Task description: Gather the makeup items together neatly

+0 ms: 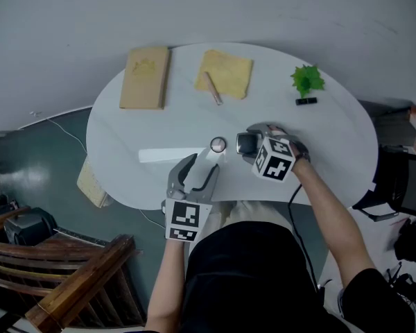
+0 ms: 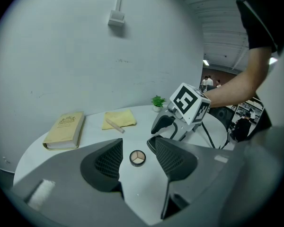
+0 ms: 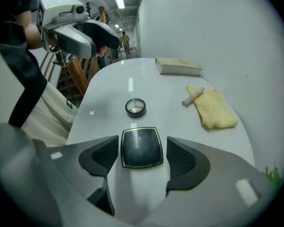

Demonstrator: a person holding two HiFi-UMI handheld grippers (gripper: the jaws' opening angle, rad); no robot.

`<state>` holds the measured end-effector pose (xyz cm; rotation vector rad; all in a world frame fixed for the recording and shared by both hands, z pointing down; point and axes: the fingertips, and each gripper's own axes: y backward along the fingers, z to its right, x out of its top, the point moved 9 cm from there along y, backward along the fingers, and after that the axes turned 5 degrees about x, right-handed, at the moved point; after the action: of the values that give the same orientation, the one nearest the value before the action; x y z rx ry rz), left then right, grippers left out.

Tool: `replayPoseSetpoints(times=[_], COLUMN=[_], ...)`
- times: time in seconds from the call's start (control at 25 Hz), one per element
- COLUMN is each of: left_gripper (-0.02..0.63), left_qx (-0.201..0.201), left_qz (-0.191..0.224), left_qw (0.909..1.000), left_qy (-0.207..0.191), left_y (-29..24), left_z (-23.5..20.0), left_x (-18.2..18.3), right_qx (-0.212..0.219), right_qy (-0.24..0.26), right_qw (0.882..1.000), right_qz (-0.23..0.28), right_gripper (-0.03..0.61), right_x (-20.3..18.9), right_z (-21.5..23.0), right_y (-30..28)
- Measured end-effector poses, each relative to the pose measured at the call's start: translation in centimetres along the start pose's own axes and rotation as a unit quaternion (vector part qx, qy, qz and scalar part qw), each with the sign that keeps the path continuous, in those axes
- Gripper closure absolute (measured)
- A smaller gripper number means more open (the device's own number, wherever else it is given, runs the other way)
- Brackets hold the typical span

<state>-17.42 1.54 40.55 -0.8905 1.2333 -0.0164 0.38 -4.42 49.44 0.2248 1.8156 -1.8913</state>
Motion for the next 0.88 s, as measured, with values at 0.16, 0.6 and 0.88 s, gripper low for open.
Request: replayPoseSetpoints(times=[0.16,0.6,0.88], left_gripper=[0.396,0.396,0.396], left_qx=[-0.001,-0.009,-0.022], left_qz=[0.004,0.013,0.019], left_qw=[1.0000,0.9998,0.9993], left_qy=[0.000,-0.012,-0.025], left_y=[-0.2,-1.4,-2.1], left_z=[0.7,3.6,5.8], left_x=[0.3,2.0,3.5], right_qx=[-0.019,-0.113,-0.182], right_qy=[-0.037,-0.168,-0.206], right_qw=[0.998,0.970,0.953], right_qz=[0.036,0.136,0.125], right_gripper=[0.272,0.275,0.278], right_x=[-0.4,-4.8,-9.0], right_z=[0.0,0.9,2.7], right_y=[1.7,6.7,9.1])
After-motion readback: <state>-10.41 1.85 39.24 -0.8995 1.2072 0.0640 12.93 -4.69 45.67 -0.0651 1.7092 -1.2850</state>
